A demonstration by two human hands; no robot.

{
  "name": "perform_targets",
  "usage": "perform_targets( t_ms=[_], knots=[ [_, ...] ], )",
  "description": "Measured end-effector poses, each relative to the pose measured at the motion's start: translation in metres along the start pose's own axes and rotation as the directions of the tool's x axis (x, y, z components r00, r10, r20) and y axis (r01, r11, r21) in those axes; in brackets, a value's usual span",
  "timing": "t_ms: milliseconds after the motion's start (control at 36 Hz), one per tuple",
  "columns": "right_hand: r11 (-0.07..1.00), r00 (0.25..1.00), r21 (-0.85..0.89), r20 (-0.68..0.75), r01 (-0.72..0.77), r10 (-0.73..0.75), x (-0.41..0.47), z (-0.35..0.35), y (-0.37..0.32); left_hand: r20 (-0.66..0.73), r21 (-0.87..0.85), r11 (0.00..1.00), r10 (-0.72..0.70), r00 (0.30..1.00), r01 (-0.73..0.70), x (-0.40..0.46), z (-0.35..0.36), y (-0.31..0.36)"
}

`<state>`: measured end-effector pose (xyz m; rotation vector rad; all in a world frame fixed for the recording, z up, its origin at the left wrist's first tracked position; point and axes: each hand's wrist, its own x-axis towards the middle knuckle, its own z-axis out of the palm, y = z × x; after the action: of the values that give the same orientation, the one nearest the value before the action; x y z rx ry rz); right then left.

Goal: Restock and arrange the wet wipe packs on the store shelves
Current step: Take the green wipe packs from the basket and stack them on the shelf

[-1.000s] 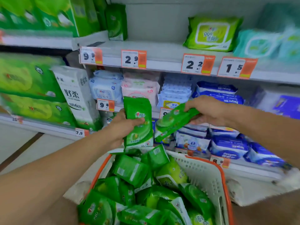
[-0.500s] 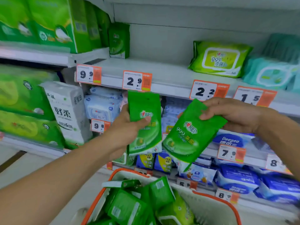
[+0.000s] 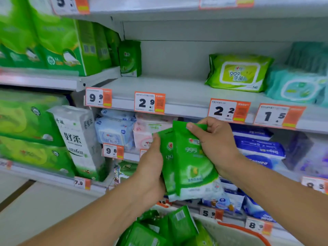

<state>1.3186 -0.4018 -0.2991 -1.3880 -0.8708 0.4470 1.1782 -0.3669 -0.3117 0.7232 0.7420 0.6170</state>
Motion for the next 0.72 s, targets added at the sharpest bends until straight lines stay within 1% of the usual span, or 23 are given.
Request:
perform_targets(
  t_ms=[28,83,167,250,306,361,417,472,583,667,722],
  knots=[
    [1.0,1.0,0.011,0.0,-0.022,0.022,-0.001,0.002,0.002,0.01,-0.052,0.998,-0.038,0.999,0.038,0.001,0.001,-0.003],
    [0.997,0.997,0.013,0.032,-0.073,0.072,-0.003,0.006,0.004,0.021,-0.091,0.994,-0.058,0.998,0.059,0.0,0.005,-0.007],
    [0.988,0.987,-0.015,0.047,-0.155,0.155,-0.006,0.009,0.008,0.038,-0.085,0.994,-0.064,0.997,0.067,0.001,0.006,-0.007],
    [0.981,0.981,-0.013,0.019,-0.195,0.196,-0.005,0.006,0.012,0.038,-0.06,0.994,-0.092,0.995,0.094,-0.001,0.001,-0.005],
    [0.976,0.976,0.029,-0.024,-0.217,0.217,-0.003,0.005,0.015,0.052,-0.057,0.992,-0.112,0.992,0.115,-0.005,0.0,-0.003],
    [0.963,0.967,0.119,-0.046,-0.244,0.251,-0.001,0.004,0.019,0.074,-0.033,0.996,-0.086,0.994,0.088,-0.004,0.001,-0.004],
    [0.953,0.963,0.178,-0.073,-0.245,0.261,0.0,0.004,0.021,0.098,-0.026,1.0,-0.009,0.995,0.012,-0.004,0.002,-0.004],
    [0.956,0.958,0.184,-0.134,-0.228,0.254,0.0,0.004,0.025,0.112,-0.014,0.999,0.039,0.993,-0.038,-0.006,0.004,-0.004],
    [0.953,0.938,0.202,-0.22,-0.226,0.269,-0.005,0.008,0.032,0.179,-0.006,1.0,-0.006,0.984,0.008,-0.01,0.003,-0.005],
    [0.956,0.94,0.202,-0.226,-0.214,0.258,-0.003,0.008,0.029,0.171,0.048,0.999,0.0,0.985,-0.008,-0.008,0.0,-0.004],
    [0.967,0.945,0.173,-0.239,-0.186,0.224,0.001,0.006,0.026,0.148,0.104,0.994,0.017,0.989,-0.033,-0.008,-0.001,-0.002]
  ],
)
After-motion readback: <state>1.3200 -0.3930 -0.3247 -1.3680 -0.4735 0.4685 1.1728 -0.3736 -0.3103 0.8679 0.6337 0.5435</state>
